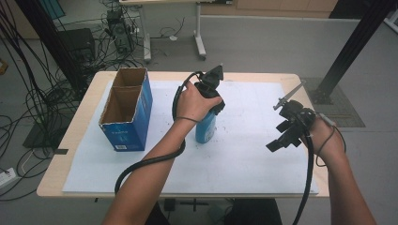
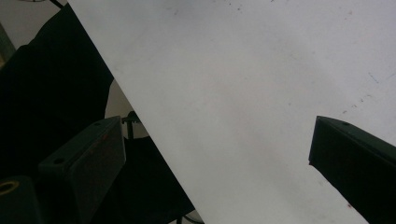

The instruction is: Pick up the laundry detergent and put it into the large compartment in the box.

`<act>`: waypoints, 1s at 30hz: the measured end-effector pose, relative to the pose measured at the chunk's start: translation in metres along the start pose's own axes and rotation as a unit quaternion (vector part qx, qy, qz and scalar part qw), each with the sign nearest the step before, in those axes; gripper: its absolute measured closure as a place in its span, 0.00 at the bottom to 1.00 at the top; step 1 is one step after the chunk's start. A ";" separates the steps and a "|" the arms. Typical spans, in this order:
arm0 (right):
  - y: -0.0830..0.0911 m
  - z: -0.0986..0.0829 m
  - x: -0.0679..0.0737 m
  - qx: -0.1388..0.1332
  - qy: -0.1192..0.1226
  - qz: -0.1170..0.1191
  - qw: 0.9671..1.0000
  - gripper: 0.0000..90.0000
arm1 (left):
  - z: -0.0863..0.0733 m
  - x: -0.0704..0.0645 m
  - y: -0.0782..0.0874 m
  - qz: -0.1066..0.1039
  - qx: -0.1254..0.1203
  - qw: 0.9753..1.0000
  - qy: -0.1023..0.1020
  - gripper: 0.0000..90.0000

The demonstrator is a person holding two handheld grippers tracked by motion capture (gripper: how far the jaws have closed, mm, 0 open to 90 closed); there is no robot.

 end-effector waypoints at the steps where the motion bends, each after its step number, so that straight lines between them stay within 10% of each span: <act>1: 0.000 0.000 0.000 0.000 0.000 0.000 1.000 0.04 | 0.000 0.000 0.000 -0.001 0.000 1.000 -0.001 0.40; 30: 0.000 -0.001 0.000 -0.001 0.001 -0.002 1.000 0.04 | 0.000 -0.001 0.000 0.005 0.008 1.000 0.001 0.41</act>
Point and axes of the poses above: each handheld gripper's, and its own axes: y roughly backward along the jaws, z roughly out of its top, x roughly to its left, the point moved 9 cm from there along -y, roughly forward along the jaws, and after that the axes turned 11 degrees about -z, right-handed, at the moved point
